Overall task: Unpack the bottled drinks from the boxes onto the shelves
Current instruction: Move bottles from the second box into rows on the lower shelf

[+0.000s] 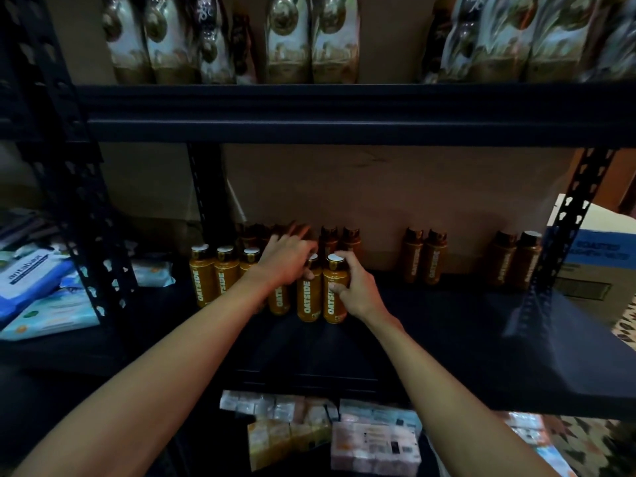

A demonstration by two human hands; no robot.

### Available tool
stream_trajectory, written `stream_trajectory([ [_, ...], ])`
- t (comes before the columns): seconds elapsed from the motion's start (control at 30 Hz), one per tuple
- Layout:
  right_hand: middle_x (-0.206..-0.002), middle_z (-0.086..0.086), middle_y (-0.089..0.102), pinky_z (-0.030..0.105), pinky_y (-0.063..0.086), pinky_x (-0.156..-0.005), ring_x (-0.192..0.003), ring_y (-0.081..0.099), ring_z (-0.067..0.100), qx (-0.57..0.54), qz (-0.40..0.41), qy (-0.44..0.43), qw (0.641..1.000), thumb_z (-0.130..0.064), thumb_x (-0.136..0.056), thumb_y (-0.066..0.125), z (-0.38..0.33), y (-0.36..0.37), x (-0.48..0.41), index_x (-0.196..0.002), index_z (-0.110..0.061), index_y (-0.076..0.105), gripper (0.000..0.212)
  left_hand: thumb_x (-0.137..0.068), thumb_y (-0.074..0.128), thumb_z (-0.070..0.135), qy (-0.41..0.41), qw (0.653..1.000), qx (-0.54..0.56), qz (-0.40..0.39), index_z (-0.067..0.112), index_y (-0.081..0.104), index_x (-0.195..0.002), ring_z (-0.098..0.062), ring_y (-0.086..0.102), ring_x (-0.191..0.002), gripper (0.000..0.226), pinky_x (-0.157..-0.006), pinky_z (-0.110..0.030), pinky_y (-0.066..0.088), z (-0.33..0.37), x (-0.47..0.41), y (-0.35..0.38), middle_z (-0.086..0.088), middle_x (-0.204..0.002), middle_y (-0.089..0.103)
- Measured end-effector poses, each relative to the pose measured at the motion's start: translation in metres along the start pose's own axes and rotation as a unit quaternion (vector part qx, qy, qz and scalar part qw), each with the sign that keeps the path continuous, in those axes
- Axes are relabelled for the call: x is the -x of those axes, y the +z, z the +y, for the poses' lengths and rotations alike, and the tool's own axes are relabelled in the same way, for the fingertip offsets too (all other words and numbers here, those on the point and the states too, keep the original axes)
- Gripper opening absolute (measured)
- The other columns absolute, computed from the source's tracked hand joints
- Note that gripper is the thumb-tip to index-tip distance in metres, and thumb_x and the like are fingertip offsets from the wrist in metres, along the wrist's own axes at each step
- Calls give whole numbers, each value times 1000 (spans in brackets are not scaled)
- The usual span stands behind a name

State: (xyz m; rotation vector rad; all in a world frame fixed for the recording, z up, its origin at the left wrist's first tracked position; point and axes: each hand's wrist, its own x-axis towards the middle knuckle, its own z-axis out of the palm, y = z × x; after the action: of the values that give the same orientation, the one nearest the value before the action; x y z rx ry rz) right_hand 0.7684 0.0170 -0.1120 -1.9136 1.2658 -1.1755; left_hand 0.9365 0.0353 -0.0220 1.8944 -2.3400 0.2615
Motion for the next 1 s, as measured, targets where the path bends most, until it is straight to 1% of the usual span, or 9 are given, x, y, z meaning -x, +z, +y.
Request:
stream_trajectory([
  [0.17,-116,-5,65,41,52,-101,-112,62,13,-1,-3,0,1000,-7,-90,72,1,6,-6,-128,-41,48,56,-85,74,35,-11,1000,15,-4,30,49,-140,-27,33,-144,60,-113,-48,28,-8,-4,1,-3,-154,41],
  [0.27,-117,-5,64,45,50,-103,-116,60,17,3,3,3,1000,-8,-90,72,1,11,-7,-124,-48,46,58,-86,73,34,-13,1000,22,-4,31,49,-141,-27,33,-144,60,-113,-50,27,-11,-5,2,-2,-154,42],
  [0.4,-120,-8,64,49,49,-104,-118,59,20,9,10,1,1000,-11,-89,72,3,16,-8,-124,-49,45,58,-86,73,35,-11,1000,19,-6,31,45,-145,-28,21,-150,66,-116,-55,23,-13,-6,5,-1,-162,27],
  [0.5,-122,-7,64,47,47,-106,-120,58,18,5,10,0,1000,-9,-90,72,2,16,-7,-127,-46,45,59,-86,72,36,-11,1000,17,-3,32,42,-148,-28,12,-153,69,-117,-56,20,-16,-7,10,0,-165,18],
  [0.57,-125,-6,62,46,47,-107,-122,56,18,4,12,1,1000,-9,-91,71,3,18,-7,-130,-43,45,58,-88,71,37,-12,1000,12,-5,32,39,-149,-28,12,-153,69,-117,-56,19,-17,-7,11,0,-166,17],
  [0.67,-129,-5,60,46,46,-107,-124,55,18,9,16,1,1000,-10,-91,70,3,20,-6,-133,-42,43,59,-88,70,38,-15,1000,19,-3,32,38,-149,-27,19,-151,69,-117,-55,20,-18,-7,14,0,-163,25],
  [0.8,-133,-3,57,45,45,-109,-126,53,18,17,20,10,1000,-12,-92,69,1,23,-5,-139,-40,41,62,-91,66,40,-26,999,40,-3,33,36,-150,-25,30,-146,66,-116,-54,23,-20,-5,19,-1,-152,45],
  [0.93,-139,-3,54,47,45,-110,-129,52,18,20,-2,19,1000,-13,-93,69,1,23,-4,-146,-43,34,70,-98,56,39,-30,997,63,-16,32,27,-153,-24,37,-141,63,-115,-50,22,-20,1,22,-2,-149,48],
  [1.0,-147,-2,50,48,41,-114,-136,48,19,16,-23,22,999,-16,-93,69,2,20,-4,-151,-42,29,75,-100,52,40,-25,997,71,-29,33,23,-153,-24,36,-142,61,-117,-50,22,-21,4,23,-3,-151,46],
])
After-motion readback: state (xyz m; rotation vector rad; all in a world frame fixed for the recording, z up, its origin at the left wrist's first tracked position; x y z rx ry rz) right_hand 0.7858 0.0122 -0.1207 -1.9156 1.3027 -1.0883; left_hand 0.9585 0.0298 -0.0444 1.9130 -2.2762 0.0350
